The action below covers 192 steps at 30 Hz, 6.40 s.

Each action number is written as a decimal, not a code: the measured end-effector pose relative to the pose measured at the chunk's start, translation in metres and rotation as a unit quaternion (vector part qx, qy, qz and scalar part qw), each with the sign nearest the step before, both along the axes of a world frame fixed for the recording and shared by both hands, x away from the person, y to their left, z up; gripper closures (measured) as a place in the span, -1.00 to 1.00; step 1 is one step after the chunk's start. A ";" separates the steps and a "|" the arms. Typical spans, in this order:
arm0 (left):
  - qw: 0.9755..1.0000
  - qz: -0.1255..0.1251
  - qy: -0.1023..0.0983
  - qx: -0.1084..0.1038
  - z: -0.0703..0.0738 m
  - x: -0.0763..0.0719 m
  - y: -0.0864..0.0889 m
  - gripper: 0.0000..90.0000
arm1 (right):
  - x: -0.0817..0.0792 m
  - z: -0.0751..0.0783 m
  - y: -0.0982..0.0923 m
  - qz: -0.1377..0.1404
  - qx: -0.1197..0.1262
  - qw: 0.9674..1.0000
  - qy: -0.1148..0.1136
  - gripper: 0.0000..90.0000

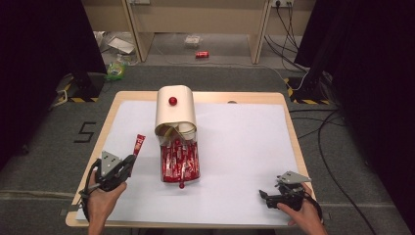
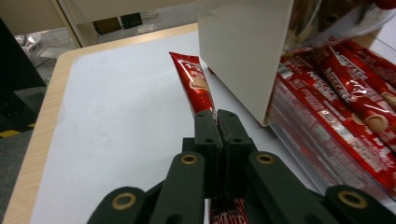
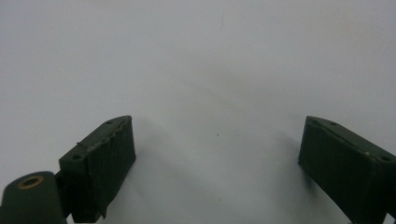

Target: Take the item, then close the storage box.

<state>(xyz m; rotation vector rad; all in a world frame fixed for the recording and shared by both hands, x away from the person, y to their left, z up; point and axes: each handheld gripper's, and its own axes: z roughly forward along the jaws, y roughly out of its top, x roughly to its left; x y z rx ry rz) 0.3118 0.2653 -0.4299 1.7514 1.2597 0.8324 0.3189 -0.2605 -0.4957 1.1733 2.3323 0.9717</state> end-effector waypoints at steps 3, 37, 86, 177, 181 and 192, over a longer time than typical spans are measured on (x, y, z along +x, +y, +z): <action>1.000 0.006 -0.003 -0.002 0.001 0.004 0.003 0.93 | 0.000 0.000 0.000 0.000 0.000 1.000 0.000 -0.75; 0.998 0.038 0.036 -0.016 -0.030 0.063 0.019 0.92 | 0.000 0.000 0.000 0.000 0.000 1.000 0.001 -0.75; 0.994 0.048 0.061 -0.074 -0.051 0.061 0.023 -0.36 | 0.000 0.000 0.000 0.000 0.001 1.000 0.000 -0.75; 0.998 -0.051 0.033 -0.032 -0.045 -0.022 -0.015 -0.67 | 0.000 0.000 0.000 0.000 0.000 1.000 0.000 -0.75; 0.998 -0.052 0.033 -0.027 -0.047 -0.023 -0.016 -0.66 | 0.000 0.000 0.000 0.000 0.001 1.000 0.000 -0.75; 0.997 -0.073 0.037 -0.015 -0.052 -0.026 -0.025 -0.66 | 0.000 0.000 0.000 0.000 0.001 1.000 0.001 -0.75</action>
